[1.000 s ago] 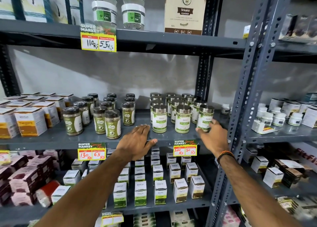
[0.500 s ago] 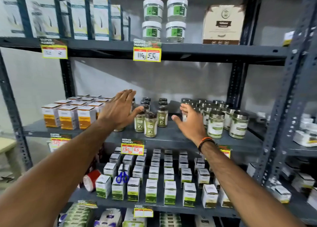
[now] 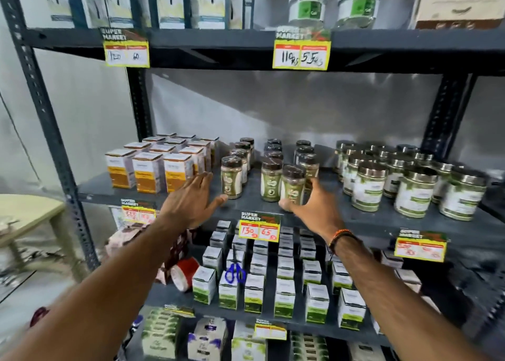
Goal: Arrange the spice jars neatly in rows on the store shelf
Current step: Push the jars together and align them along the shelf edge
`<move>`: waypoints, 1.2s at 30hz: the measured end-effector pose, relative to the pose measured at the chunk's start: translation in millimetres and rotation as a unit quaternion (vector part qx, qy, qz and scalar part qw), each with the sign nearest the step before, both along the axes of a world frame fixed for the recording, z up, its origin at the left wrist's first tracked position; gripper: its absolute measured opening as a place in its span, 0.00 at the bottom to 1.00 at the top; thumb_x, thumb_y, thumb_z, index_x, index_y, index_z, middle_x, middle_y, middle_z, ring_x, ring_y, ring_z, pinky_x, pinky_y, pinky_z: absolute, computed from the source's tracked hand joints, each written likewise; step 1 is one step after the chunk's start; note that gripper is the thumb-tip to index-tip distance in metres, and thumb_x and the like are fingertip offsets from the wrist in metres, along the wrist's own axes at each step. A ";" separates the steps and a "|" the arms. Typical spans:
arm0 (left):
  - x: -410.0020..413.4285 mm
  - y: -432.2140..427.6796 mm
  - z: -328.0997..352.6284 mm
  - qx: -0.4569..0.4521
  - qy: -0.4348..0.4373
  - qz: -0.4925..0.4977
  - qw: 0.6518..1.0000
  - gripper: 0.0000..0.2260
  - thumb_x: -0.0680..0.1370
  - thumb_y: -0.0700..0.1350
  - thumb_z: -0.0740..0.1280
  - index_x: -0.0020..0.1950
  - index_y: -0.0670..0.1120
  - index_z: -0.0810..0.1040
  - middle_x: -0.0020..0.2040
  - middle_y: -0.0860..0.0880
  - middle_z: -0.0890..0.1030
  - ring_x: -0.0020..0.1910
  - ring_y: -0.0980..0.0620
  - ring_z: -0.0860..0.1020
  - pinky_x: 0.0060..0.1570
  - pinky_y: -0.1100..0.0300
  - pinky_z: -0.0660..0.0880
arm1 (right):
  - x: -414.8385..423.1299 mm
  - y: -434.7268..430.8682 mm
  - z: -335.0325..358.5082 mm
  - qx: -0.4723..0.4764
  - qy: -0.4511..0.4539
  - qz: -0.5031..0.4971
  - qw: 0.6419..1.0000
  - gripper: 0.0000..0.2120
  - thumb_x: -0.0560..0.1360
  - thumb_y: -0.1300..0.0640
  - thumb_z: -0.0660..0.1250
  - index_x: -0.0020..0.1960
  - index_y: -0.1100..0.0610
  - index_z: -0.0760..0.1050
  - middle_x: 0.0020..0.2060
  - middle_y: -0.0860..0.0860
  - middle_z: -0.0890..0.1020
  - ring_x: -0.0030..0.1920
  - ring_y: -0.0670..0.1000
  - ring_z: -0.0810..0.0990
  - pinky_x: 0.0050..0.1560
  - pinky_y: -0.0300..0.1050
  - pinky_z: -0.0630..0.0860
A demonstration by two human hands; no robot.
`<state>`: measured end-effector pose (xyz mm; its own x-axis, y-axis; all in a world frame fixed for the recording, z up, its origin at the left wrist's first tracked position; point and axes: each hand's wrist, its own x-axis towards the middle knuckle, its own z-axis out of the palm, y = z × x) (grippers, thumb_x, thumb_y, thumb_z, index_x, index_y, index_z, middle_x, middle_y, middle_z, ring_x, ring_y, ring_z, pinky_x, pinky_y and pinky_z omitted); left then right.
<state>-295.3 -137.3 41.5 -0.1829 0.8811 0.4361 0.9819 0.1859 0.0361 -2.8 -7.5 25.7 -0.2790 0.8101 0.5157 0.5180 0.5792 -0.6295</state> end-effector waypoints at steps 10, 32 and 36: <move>-20.0 27.7 -39.9 -0.050 -0.016 -0.011 0.999 0.48 0.74 0.78 0.38 0.80 0.44 0.60 0.81 0.43 0.63 0.78 0.43 0.64 0.70 0.41 0.69 | -0.9 12.9 -7.3 -0.008 -0.003 -0.009 1.000 0.25 0.64 0.38 0.81 0.54 0.48 0.76 0.40 0.37 0.82 0.37 0.31 0.79 0.34 0.25 0.72; -21.3 31.4 -50.0 -0.023 0.014 -0.010 1.000 0.44 0.78 0.74 0.41 0.79 0.43 0.64 0.79 0.41 0.68 0.76 0.44 0.67 0.74 0.46 0.63 | 18.3 41.7 0.9 -0.072 -0.064 -0.093 0.991 0.21 0.67 0.45 0.81 0.55 0.52 0.82 0.48 0.48 0.87 0.46 0.49 0.85 0.49 0.49 0.82; -19.8 30.2 -48.6 -0.023 0.010 -0.011 1.000 0.44 0.78 0.74 0.41 0.80 0.43 0.63 0.79 0.42 0.67 0.77 0.44 0.66 0.75 0.46 0.63 | 17.0 42.1 1.0 -0.074 -0.063 -0.099 0.990 0.20 0.66 0.45 0.82 0.53 0.51 0.82 0.47 0.47 0.87 0.45 0.49 0.85 0.48 0.49 0.83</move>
